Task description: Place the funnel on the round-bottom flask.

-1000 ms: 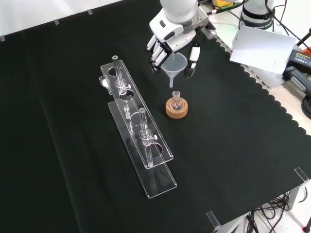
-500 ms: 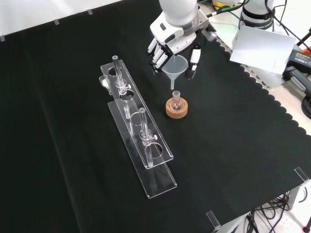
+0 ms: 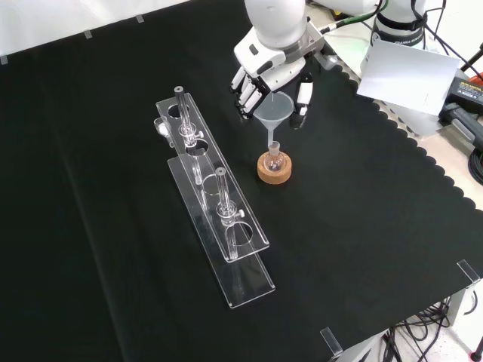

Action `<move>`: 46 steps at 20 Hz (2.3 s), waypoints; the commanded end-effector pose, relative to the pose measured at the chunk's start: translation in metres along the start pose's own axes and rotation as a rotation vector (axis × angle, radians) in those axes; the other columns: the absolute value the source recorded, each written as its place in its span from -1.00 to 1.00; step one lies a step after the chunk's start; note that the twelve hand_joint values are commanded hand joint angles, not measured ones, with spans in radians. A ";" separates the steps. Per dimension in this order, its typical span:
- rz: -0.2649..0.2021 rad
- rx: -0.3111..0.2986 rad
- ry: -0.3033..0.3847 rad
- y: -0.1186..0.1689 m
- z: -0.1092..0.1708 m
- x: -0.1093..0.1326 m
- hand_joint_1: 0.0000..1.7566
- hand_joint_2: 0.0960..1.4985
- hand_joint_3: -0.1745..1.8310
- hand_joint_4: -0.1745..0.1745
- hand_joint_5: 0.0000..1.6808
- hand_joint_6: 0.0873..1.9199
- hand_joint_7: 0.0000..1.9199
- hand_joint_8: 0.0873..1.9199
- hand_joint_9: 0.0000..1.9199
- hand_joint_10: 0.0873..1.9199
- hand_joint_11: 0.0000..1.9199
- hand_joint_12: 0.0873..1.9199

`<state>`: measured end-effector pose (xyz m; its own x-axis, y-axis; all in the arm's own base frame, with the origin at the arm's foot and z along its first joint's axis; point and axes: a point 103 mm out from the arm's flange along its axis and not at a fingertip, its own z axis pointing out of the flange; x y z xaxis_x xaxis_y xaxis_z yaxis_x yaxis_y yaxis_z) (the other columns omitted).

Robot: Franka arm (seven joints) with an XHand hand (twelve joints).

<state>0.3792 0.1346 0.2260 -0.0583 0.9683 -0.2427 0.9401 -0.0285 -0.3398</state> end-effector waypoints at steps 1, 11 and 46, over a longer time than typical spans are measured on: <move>-0.010 0.001 0.006 0.001 0.003 0.005 -0.14 0.01 -0.30 -0.08 -0.09 -0.34 -0.29 -0.37 0.03 -0.62 -0.33 0.25; -0.013 0.003 0.014 0.002 0.003 0.008 -0.14 0.01 -0.30 -0.09 -0.09 -0.34 -0.30 -0.37 0.03 -0.62 -0.33 0.25; -0.058 0.050 0.037 0.008 0.025 0.009 -0.15 0.02 -0.29 -0.12 -0.11 -0.33 -0.32 -0.36 0.01 -0.62 -0.33 0.25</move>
<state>0.3798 0.1412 0.2147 -0.0706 0.9748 -0.2118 0.9315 -0.0115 -0.3636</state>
